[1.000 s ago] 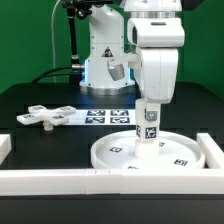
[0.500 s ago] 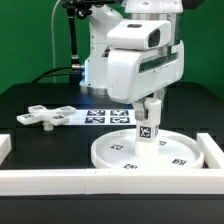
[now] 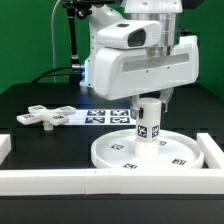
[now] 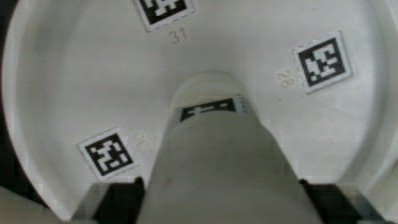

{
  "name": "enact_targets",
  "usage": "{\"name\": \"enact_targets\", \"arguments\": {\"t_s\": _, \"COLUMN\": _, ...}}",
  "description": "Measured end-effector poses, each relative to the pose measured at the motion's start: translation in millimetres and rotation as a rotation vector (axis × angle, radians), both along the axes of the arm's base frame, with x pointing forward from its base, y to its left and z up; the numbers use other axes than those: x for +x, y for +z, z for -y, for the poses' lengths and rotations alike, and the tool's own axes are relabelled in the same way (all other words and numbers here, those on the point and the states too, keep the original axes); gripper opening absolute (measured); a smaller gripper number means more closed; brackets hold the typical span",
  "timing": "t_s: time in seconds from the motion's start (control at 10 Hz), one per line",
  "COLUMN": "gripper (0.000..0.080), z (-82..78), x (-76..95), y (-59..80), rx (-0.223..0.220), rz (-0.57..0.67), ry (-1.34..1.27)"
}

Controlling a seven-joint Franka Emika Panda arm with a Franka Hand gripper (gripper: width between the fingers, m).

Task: Assemble round table

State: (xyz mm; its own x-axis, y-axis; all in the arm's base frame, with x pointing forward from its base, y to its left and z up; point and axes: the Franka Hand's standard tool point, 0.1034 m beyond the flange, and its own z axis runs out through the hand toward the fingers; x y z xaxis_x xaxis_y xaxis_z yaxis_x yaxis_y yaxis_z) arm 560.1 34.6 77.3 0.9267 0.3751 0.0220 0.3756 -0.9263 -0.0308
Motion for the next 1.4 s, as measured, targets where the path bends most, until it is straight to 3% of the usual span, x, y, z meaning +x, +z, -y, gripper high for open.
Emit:
{"name": "enact_targets", "arguments": {"t_s": 0.4, "gripper": 0.0409, "z": 1.3, "x": -0.8, "y": -0.8, "rx": 0.065, "rz": 0.029, "ry": -0.465}}
{"name": "enact_targets", "arguments": {"t_s": 1.0, "gripper": 0.0409, "z": 1.4, "x": -1.2, "y": -1.3, "rx": 0.084, "rz": 0.001, "ry": -0.819}}
{"name": "enact_targets", "arguments": {"t_s": 1.4, "gripper": 0.0409, "z": 0.2, "x": -2.9, "y": -1.0, "rx": 0.133, "rz": -0.066, "ry": -1.258}}
